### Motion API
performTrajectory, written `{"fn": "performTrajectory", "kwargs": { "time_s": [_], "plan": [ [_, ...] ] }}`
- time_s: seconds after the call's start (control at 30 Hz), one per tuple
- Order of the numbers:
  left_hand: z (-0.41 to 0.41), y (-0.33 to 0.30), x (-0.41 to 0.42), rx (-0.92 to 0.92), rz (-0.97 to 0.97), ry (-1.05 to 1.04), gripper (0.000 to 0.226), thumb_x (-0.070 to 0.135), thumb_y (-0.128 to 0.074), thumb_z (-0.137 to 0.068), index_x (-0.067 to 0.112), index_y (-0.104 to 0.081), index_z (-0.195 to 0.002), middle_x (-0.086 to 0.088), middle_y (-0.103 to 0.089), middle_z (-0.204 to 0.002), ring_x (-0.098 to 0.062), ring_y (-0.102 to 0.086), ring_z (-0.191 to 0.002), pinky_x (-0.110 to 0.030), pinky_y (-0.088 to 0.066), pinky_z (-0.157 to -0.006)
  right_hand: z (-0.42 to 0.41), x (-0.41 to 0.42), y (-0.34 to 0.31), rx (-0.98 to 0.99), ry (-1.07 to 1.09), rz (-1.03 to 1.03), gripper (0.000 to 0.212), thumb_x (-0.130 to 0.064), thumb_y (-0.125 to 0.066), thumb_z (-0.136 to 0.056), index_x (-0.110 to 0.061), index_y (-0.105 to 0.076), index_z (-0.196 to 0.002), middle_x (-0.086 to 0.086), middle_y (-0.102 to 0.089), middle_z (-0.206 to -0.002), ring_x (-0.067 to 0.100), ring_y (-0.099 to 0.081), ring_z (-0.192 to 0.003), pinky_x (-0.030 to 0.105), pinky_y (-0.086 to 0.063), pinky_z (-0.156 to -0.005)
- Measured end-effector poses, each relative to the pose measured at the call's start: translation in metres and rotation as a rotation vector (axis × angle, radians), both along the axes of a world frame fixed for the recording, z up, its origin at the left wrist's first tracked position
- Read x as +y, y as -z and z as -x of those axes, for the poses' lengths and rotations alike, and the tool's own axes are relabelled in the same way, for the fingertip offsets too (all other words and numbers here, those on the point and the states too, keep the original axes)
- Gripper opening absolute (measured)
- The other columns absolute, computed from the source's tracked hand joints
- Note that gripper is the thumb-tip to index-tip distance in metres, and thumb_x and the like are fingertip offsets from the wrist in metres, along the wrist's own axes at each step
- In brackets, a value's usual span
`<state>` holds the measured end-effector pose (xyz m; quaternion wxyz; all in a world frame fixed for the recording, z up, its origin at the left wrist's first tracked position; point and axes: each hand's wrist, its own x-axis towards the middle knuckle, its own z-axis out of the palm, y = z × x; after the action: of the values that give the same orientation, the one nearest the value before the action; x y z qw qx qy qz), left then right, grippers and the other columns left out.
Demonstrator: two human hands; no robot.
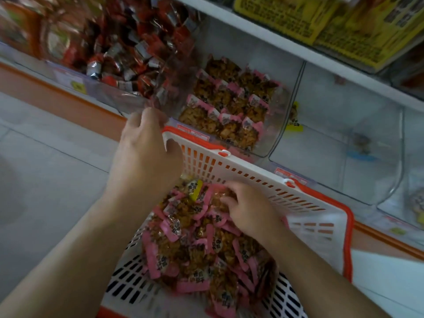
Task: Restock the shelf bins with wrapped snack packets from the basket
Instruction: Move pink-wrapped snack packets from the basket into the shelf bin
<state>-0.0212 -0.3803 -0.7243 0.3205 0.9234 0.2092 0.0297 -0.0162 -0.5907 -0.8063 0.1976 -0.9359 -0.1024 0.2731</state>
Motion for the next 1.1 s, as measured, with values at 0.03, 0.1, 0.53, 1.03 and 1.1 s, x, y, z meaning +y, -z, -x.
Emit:
{"fn": "performTrajectory", "kwargs": {
  "time_s": [0.03, 0.1, 0.53, 1.03, 1.1],
  "plan": [
    [-0.003, -0.002, -0.002, -0.005, 0.054, 0.013, 0.024, 0.019, -0.057, -0.095, 0.025, -0.061, -0.118, 0.003, -0.062, -0.113, -0.017, -0.061, -0.101, -0.021, -0.048, -0.073, -0.003, 0.002, -0.013, -0.001, 0.043, -0.086, 0.025, -0.029, -0.061, -0.108, -0.024, -0.067, -0.132, -0.014, -0.069, -0.120, 0.003, -0.067, -0.106, 0.019, -0.048, -0.089],
    [-0.007, -0.003, -0.007, 0.080, 0.202, 0.023, 0.018, 0.019, -0.057, -0.096, 0.033, -0.067, -0.101, 0.011, -0.070, -0.096, -0.012, -0.066, -0.084, -0.019, -0.048, -0.061, -0.007, 0.003, -0.037, 0.078, 0.185, -0.335, 0.010, -0.028, -0.065, -0.106, -0.026, -0.069, -0.116, -0.020, -0.072, -0.104, -0.009, -0.068, -0.087, 0.011, -0.048, -0.076],
    [-0.014, 0.000, -0.027, 0.437, 0.980, -0.044, 0.046, 0.054, -0.062, -0.096, 0.011, -0.076, -0.105, -0.010, -0.080, -0.097, -0.027, -0.079, -0.088, -0.047, -0.065, -0.078, -0.020, -0.008, -0.074, -0.046, 0.361, -0.789, 0.036, -0.009, -0.089, -0.083, -0.034, -0.074, -0.104, -0.007, -0.076, -0.098, 0.014, -0.074, -0.092, 0.033, -0.063, -0.082],
    [-0.015, -0.001, -0.027, 0.004, 0.816, 0.177, 0.028, 0.006, -0.058, -0.103, 0.026, -0.078, -0.108, 0.004, -0.081, -0.092, -0.016, -0.079, -0.087, -0.034, -0.062, -0.080, -0.019, -0.013, -0.077, -0.154, 0.344, -0.838, 0.021, -0.034, -0.073, -0.095, -0.023, -0.082, -0.079, -0.016, -0.069, -0.126, 0.002, -0.060, -0.128, 0.029, -0.045, -0.102],
    [-0.014, -0.004, -0.028, -0.028, 0.767, 0.218, 0.029, 0.008, -0.059, -0.103, 0.029, -0.078, -0.109, 0.008, -0.081, -0.094, -0.012, -0.078, -0.089, -0.035, -0.061, -0.083, -0.021, -0.011, -0.075, -0.203, 0.405, -0.837, 0.026, -0.035, -0.080, -0.095, -0.020, -0.081, -0.074, -0.004, -0.076, -0.091, 0.011, -0.072, -0.093, 0.032, -0.054, -0.081]
  ]
}}
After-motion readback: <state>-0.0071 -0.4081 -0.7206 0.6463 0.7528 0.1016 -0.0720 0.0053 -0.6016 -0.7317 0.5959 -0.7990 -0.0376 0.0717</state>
